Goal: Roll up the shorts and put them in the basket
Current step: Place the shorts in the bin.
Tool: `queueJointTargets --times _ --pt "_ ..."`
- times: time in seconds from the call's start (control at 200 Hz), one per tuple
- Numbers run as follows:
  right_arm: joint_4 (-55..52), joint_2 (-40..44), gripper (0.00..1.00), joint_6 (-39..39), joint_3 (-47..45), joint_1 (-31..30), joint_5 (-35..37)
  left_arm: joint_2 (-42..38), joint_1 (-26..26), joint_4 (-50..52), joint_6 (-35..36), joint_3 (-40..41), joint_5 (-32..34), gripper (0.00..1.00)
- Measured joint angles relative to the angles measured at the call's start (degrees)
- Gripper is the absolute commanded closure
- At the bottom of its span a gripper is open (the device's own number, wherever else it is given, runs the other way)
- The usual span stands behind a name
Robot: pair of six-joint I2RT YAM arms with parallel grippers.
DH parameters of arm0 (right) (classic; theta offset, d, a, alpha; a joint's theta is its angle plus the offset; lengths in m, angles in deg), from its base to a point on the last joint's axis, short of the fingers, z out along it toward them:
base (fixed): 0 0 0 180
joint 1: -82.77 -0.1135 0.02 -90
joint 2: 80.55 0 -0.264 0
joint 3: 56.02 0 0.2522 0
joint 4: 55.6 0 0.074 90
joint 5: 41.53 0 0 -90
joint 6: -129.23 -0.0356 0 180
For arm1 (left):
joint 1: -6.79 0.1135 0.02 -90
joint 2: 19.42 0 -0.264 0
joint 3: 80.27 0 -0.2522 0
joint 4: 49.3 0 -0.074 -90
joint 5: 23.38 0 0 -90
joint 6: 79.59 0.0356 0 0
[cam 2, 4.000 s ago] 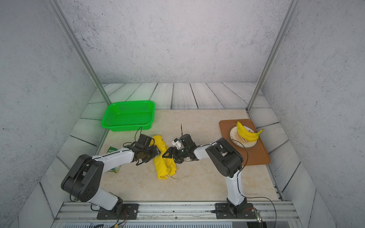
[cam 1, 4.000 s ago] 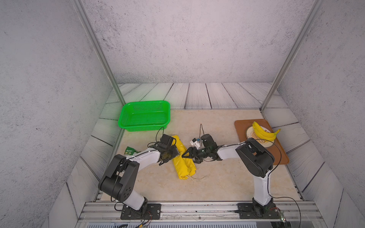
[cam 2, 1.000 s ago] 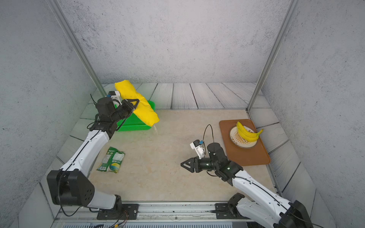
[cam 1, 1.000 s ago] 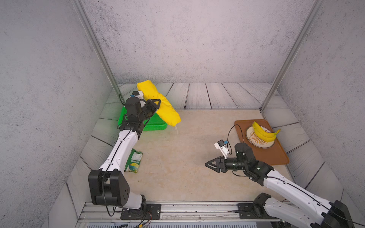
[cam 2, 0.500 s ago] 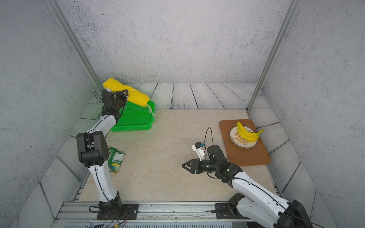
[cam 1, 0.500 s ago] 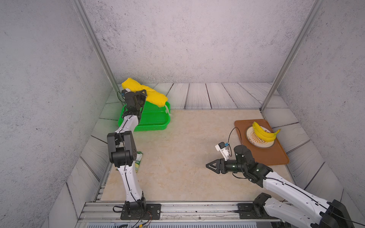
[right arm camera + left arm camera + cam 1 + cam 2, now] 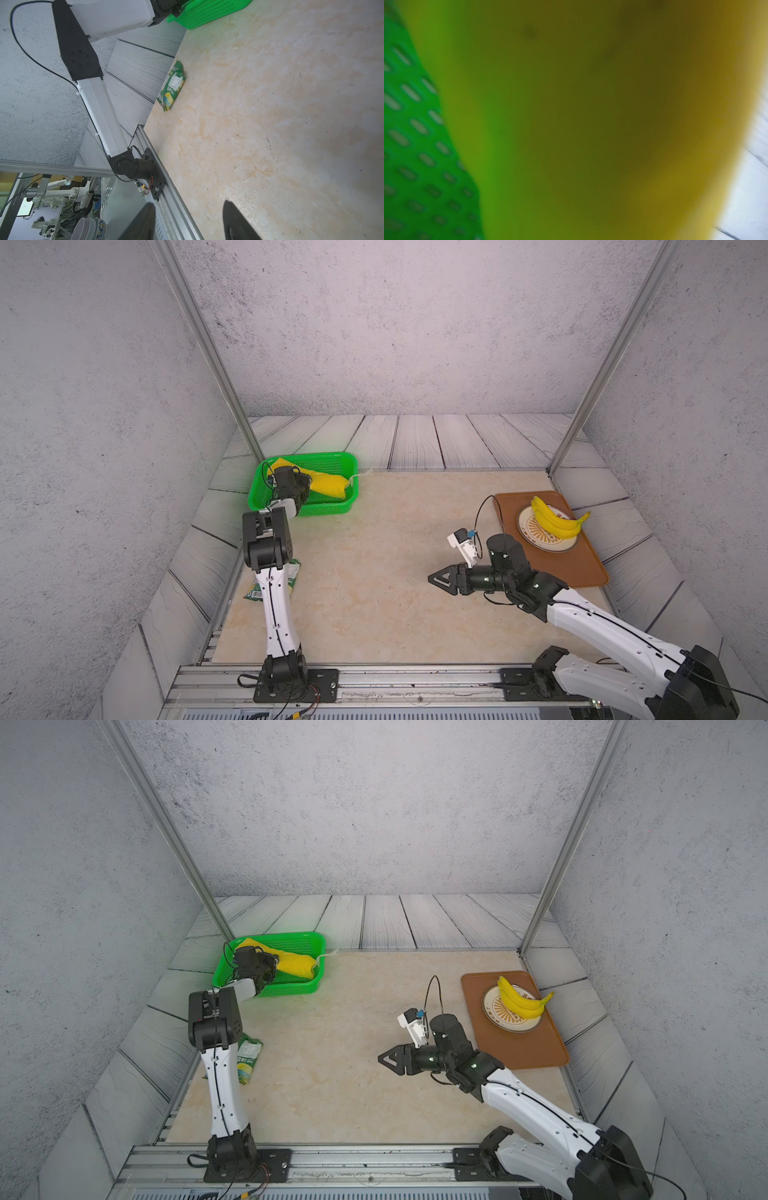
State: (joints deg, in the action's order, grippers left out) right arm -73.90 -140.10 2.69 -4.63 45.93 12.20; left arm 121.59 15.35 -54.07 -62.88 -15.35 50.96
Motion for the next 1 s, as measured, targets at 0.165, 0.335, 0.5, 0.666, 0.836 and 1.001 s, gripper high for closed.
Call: queueJointTargets --times 0.165,0.335,0.5,0.666,0.836,1.001 --pt "-0.9 -0.6 0.44 0.8 1.5 0.0 0.1 -1.1 0.0 7.0 -0.4 -0.2 0.3 0.44" --pt "-2.3 -0.3 0.43 1.3 1.6 0.0 0.8 -3.3 0.0 20.9 -0.5 -4.5 0.4 0.04" --pt "-3.4 1.9 0.43 1.3 1.6 0.0 1.5 -5.3 0.0 41.6 -0.1 -12.6 3.0 0.02" --pt "-4.7 3.8 0.43 1.2 2.2 0.0 2.3 -8.8 0.1 56.8 0.0 -16.0 6.4 0.02" --pt "-5.6 4.9 0.42 1.0 3.1 0.0 3.4 -15.3 0.6 65.0 1.4 -13.7 8.6 0.02" --pt "-9.7 4.2 0.31 1.1 6.1 0.0 7.7 -24.1 1.4 65.2 5.2 -7.1 8.9 0.02"
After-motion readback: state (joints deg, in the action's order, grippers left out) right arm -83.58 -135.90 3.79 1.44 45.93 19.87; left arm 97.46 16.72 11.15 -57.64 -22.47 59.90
